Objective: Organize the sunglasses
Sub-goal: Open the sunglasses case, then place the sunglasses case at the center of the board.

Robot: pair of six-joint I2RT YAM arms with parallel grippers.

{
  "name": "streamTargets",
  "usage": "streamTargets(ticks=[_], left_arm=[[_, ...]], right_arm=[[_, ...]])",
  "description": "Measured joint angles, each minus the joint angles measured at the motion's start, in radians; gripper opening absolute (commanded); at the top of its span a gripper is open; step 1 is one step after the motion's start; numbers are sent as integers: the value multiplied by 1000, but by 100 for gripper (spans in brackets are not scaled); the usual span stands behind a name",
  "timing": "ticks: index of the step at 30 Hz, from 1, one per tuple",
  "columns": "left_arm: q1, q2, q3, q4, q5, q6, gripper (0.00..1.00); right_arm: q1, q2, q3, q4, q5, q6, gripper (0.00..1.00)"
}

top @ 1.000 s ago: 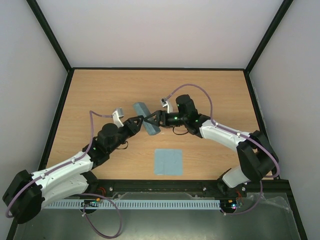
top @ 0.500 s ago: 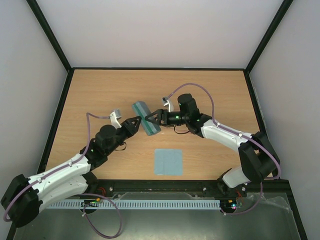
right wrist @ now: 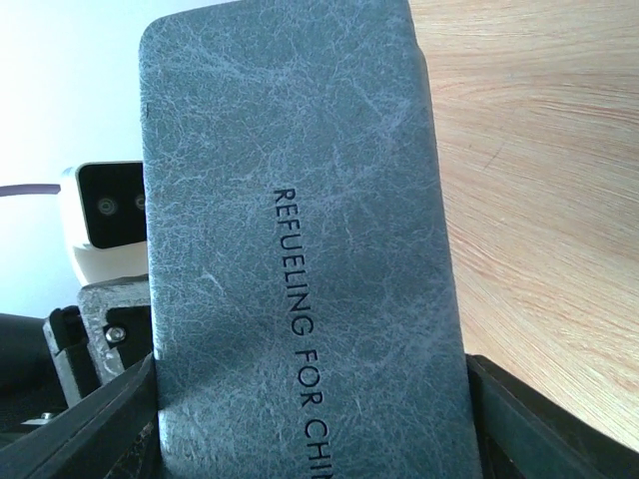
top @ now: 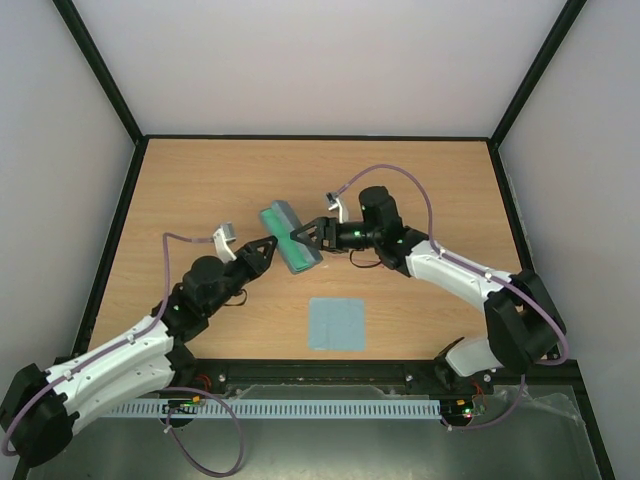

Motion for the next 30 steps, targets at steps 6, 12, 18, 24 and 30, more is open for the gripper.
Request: streamTargets(ticks=[6, 12, 18, 24, 30], left_arm=[[1, -41, -16, -39, -7, -3, 41], [16, -62, -37, -136, -46, -4, 42], [18, -110, -35, -202, -60, -8, 65], [18, -232, 36, -328, -89, 8, 74], [22, -333, 135, -429, -151, 31, 74]], right_arm=[[-2, -18, 0, 5, -6, 11, 44], [-8, -56, 1, 43, -36, 21, 44], [-8, -58, 1, 53, -39, 19, 45], [-8, 84, 52, 53, -42, -8, 45], [-8, 338, 182, 53, -79, -23, 45]])
